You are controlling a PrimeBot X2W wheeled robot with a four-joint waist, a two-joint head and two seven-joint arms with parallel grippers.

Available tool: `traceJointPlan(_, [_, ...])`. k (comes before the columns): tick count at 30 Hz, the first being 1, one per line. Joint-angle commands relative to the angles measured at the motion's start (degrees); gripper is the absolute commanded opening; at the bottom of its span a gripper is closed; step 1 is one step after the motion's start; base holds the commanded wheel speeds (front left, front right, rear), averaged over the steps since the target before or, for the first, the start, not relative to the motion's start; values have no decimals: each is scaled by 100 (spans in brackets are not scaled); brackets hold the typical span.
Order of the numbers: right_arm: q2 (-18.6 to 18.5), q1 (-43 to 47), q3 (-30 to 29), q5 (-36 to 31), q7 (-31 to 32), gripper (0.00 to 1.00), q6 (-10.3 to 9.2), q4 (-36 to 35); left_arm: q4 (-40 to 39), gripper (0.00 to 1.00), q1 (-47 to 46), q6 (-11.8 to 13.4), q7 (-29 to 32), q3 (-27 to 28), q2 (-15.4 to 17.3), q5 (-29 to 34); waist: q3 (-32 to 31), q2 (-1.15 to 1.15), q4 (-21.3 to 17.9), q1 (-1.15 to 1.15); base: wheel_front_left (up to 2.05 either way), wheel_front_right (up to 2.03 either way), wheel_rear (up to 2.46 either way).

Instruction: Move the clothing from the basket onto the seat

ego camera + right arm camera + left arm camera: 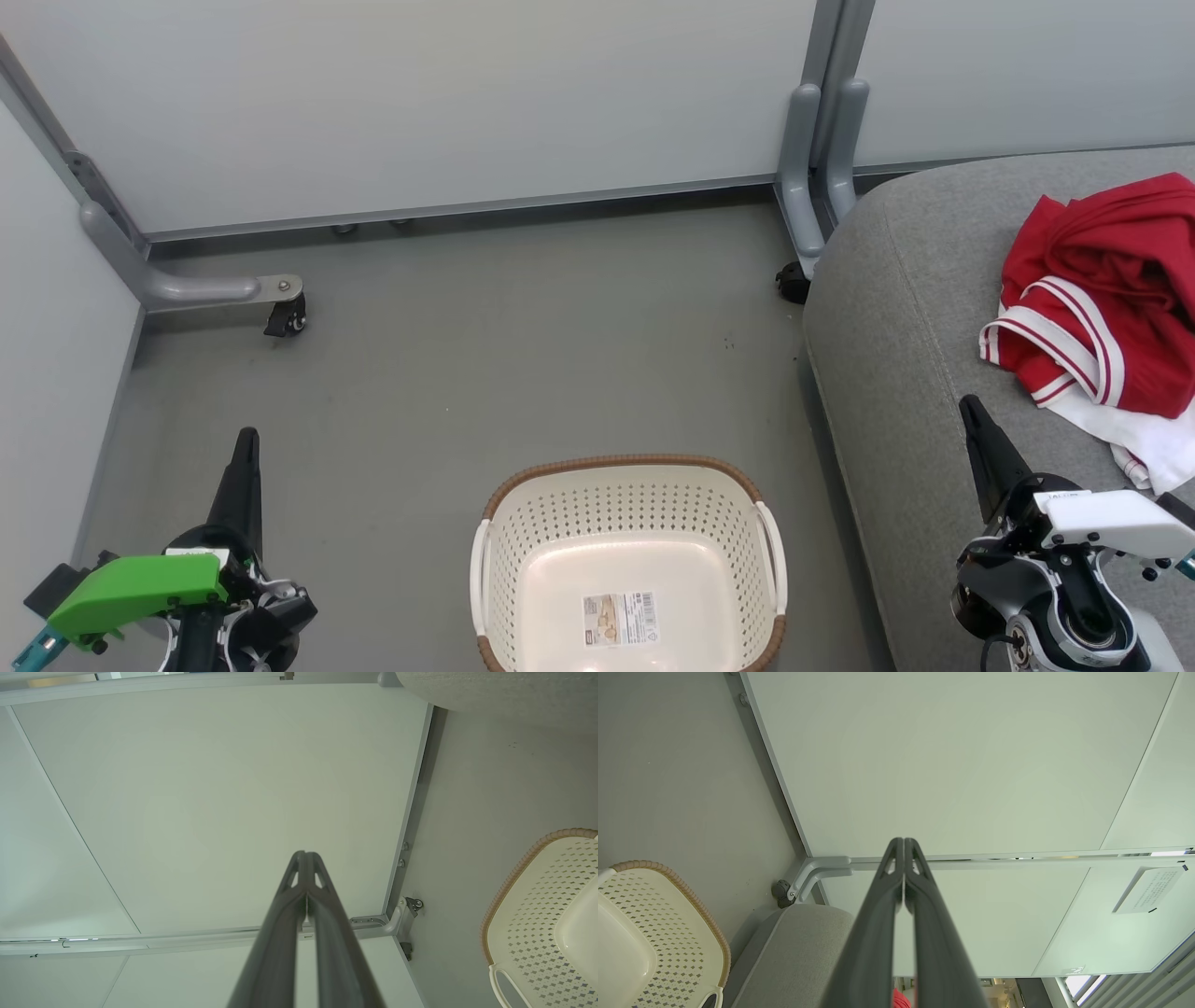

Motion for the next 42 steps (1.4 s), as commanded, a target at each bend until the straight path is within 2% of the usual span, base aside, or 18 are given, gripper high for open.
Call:
traceJointPlan(1, [10, -35, -23, -36, 20, 0, 2, 12, 2, 0, -61, -24, 20, 9, 14, -14, 0, 0, 0, 0, 0, 0, 0])
traceJointPlan(42, [39, -41, -70, -79, 59, 0, 2, 15, 2, 0, -61, -25, 19, 7, 14, -14, 0, 0, 0, 0, 0, 0, 0])
